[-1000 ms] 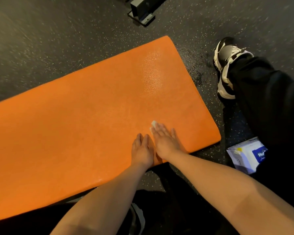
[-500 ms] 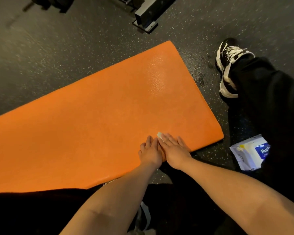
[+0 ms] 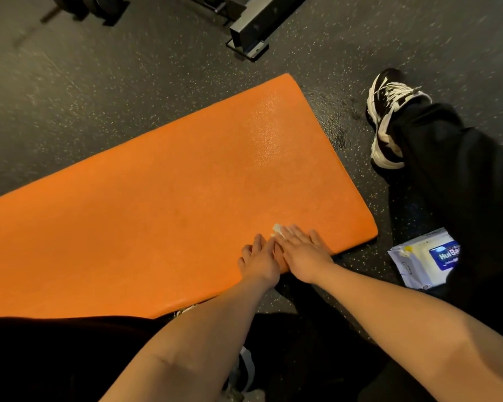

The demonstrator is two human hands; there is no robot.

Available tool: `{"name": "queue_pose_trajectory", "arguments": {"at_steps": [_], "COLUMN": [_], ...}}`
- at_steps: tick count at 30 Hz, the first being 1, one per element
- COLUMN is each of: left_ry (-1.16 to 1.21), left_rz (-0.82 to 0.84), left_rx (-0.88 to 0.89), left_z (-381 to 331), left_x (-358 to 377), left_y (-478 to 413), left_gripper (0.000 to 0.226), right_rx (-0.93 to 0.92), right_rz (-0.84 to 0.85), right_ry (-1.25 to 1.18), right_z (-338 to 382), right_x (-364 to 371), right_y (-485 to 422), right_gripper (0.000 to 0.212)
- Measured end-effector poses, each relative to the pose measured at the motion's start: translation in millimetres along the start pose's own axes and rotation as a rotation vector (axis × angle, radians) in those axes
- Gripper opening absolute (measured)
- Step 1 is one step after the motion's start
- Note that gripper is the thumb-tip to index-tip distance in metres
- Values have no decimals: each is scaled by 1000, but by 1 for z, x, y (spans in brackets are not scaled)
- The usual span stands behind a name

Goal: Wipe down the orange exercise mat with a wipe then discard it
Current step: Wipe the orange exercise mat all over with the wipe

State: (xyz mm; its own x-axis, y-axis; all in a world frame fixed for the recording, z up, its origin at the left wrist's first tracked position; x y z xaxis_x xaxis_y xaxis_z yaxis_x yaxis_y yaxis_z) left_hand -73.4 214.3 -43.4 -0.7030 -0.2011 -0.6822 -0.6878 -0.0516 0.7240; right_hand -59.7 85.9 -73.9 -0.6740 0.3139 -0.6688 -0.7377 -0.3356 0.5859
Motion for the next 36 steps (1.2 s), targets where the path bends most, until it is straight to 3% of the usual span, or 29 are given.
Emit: {"name": "queue_pose_trajectory", "arguments": {"at_steps": [5,10,12,16,19,24,26,30,32,34,36], "left_ry": [-15,25,26,-20,36,100,90,-14,-33,-15,12], "left_rz": [-34,-71,-80,-107,-160,-205,-182,-84,-64,-87,-126], "left_rx": [8,-37,-25,-34,-67,20,84,96,67,45,41], "left_z": [1,1,-2,-5,-10,-26,-35,-48,-50,-51,-52], "left_x": [-4,-5,-5,-10,-15,-22,-23,-23,-22,-21,-22], "left_y": [-1,-8,-12,-20,-25,-44,-54,-69,-70,-71,-71], "left_gripper": [67,61,58,72,64,52,54,58,59,59,57], "right_rx": [291,-40,-62,217,374,-65,11,479,599,556,354], "right_rz": [-116,60,58,-134,-216,-39,-94,-320,-397,-411,-357], "right_ry": [-66,-56,-24,-65,-198,-59,-32,-106,-204,-271,-221], "right_z": [-20,15,7,-32,-39,-7,-29,-95,-107,-94,-67], "right_x": [-24,-3,-8,-37,-45,-24,-33,-65,-72,-70,-59], "right_y": [-3,-1,-3,-14,-21,-25,-27,-19,-18,-26,-38], "right_gripper": [64,59,58,61,63,63,66,71,71,71,68]}}
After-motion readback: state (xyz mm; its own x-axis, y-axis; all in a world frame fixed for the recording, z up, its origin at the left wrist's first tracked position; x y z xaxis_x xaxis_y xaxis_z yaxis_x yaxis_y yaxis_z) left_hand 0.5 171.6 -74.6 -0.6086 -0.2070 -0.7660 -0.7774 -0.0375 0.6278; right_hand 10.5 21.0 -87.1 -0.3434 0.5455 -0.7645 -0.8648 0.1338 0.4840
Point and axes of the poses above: each hand's wrist, its own y-axis away from the middle knuckle, its own x-axis out of the palm, z = x × y, the point moved 4 cm from there along -y, towards the middle knuckle, and after that the axes turned 8 degrees about -y, right-handed, at the moved point
